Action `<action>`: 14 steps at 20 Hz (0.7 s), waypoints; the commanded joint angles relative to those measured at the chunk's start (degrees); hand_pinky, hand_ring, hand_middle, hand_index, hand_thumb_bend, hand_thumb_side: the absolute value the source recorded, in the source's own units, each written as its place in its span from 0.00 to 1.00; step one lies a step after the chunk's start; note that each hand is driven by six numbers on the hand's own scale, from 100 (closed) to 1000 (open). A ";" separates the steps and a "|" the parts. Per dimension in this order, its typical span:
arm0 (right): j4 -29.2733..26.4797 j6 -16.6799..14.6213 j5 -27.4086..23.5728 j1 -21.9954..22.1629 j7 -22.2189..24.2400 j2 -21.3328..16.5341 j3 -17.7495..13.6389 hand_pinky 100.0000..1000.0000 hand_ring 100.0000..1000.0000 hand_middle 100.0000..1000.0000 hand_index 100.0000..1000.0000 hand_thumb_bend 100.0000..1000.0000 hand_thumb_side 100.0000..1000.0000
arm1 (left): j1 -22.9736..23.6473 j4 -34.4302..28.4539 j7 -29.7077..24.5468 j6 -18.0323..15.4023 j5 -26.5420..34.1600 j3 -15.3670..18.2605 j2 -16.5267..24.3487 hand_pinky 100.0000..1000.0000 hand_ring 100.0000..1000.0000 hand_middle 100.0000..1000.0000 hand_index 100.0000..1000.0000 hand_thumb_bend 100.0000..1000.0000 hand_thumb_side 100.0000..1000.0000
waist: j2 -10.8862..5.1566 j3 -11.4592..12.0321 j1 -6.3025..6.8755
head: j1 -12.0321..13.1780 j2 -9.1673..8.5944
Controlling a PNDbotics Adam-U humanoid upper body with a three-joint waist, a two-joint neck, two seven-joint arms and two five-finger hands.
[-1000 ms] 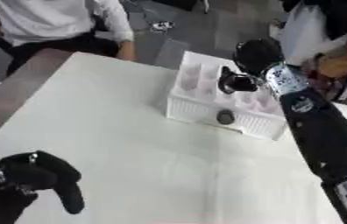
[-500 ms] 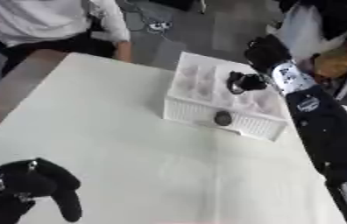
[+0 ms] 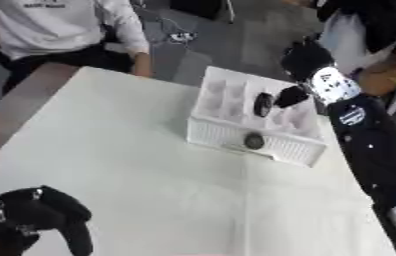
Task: Pick up objects on the table and place them in the box.
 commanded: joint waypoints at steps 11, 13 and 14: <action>-2.06 1.36 11.65 -2.81 -7.24 -1.66 -1.07 1.00 1.00 0.80 0.74 0.58 1.00 | -0.17 -0.89 -0.18 0.29 0.17 0.15 1.17 0.51 0.51 0.74 0.83 0.43 0.68 | -1.89 -0.33 0.19 | 0.43 -0.89; -2.01 1.69 12.30 -2.70 -6.72 -1.67 -1.10 1.00 1.00 0.80 0.74 0.59 1.00 | -0.16 -0.89 -0.17 0.29 0.17 0.16 1.13 0.51 0.51 0.74 0.83 0.43 0.68 | -1.92 -0.30 0.21 | 0.49 -0.99; -1.88 1.78 12.75 -2.67 -6.10 -1.70 -1.06 1.00 1.00 0.79 0.74 0.60 1.00 | -0.14 -0.89 -0.18 0.28 0.18 0.16 1.13 0.51 0.51 0.74 0.83 0.43 0.68 | -1.93 -0.27 0.23 | 0.50 -0.99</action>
